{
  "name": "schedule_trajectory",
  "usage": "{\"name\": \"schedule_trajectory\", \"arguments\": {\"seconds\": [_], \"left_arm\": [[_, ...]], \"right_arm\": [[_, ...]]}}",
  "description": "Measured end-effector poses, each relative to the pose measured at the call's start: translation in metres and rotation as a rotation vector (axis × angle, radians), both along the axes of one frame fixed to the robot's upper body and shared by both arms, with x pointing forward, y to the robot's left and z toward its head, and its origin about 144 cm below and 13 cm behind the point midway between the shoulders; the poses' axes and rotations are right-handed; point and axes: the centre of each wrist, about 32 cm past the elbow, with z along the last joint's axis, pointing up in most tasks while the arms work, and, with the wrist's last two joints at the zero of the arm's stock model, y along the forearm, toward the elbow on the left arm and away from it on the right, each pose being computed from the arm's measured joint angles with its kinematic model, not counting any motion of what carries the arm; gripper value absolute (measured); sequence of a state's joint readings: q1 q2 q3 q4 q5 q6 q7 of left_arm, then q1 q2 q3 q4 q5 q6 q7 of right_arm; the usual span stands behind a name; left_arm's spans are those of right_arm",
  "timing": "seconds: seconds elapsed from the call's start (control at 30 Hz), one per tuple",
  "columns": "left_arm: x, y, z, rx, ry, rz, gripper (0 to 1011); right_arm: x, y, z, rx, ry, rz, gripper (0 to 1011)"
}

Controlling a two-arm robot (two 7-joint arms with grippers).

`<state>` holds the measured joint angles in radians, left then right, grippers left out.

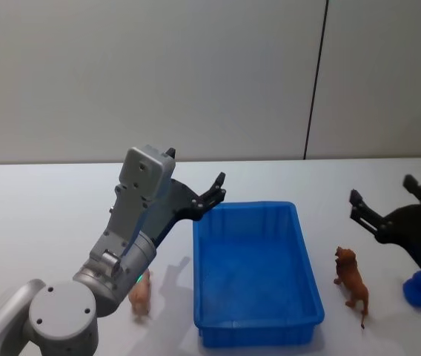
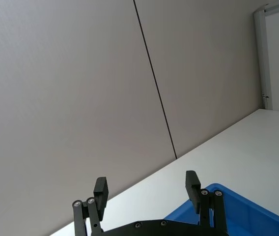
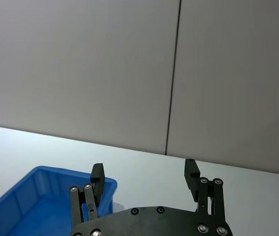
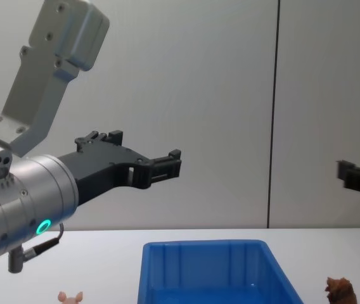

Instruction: Pick up the two dolls from the table and place them into the box.

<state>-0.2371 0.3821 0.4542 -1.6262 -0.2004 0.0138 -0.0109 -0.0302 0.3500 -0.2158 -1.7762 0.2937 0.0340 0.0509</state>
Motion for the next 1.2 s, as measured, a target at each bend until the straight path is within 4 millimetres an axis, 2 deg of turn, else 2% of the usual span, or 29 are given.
{"name": "schedule_trajectory", "arguments": {"seconds": [0.4,0.77,1.03,1.2], "left_arm": [[0.0,0.0,0.0,0.0,0.0,0.0,1001],[0.0,0.0,0.0,0.0,0.0,0.0,1001],[0.0,0.0,0.0,0.0,0.0,0.0,1001],[0.0,0.0,0.0,0.0,0.0,0.0,1001]], "right_arm": [[-0.025,-0.025,-0.005,-0.022,0.047,-0.126,1001],[-0.051,-0.05,-0.01,-0.068,0.159,-0.27,1001],[-0.055,-0.059,-0.013,-0.102,0.259,-0.322,1001],[-0.048,-0.064,-0.017,-0.124,0.327,-0.337,1001]]}}
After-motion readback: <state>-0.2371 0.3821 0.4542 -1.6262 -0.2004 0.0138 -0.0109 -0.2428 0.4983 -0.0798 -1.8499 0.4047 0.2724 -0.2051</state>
